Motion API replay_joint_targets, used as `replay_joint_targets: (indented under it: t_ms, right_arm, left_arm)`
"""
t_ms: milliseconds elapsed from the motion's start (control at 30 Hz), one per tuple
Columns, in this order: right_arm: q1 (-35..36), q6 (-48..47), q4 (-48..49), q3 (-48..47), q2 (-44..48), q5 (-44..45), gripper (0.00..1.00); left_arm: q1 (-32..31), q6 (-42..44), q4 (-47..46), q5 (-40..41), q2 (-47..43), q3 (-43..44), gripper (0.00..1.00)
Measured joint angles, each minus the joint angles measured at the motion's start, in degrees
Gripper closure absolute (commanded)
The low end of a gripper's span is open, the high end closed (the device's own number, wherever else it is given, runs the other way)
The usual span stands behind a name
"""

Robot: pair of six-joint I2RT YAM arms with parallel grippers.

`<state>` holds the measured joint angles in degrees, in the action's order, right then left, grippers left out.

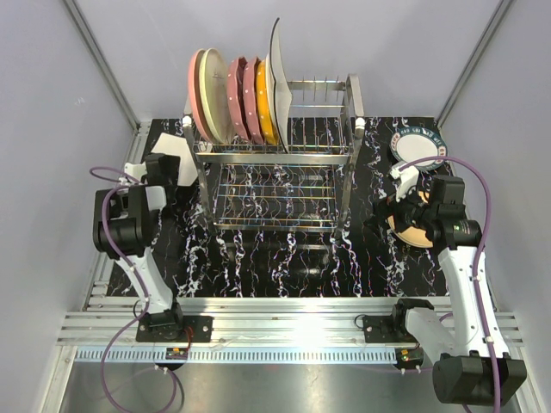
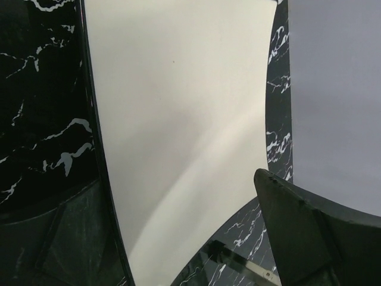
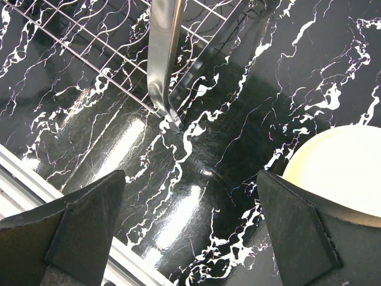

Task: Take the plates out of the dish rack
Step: Place the plate on the table, then grab a plate with the right arm

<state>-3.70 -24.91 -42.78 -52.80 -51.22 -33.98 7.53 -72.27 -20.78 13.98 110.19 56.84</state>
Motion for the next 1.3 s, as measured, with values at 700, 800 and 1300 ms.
replay_joint_targets:
  t_ms: [700, 800, 1300]
  right_arm:
    - [0.0, -0.76, -0.35, 0.0, 2.1, -1.38, 0.0]
    - [0.0, -0.87, -0.35, 0.0, 2.1, -1.9, 0.0]
    - [0.0, -4.57, -6.23, -4.17, 0.68, -2.71, 0.0]
  left_arm:
    - [0.46, 12.22, 15.23, -1.25, -24.3, -11.52, 0.01]
    - [0.46, 14.82, 17.57, 0.2, -32.06, -13.22, 0.01]
    - [0.79, 26.75, 34.8, 2.86, -68.22, -14.01, 0.01]
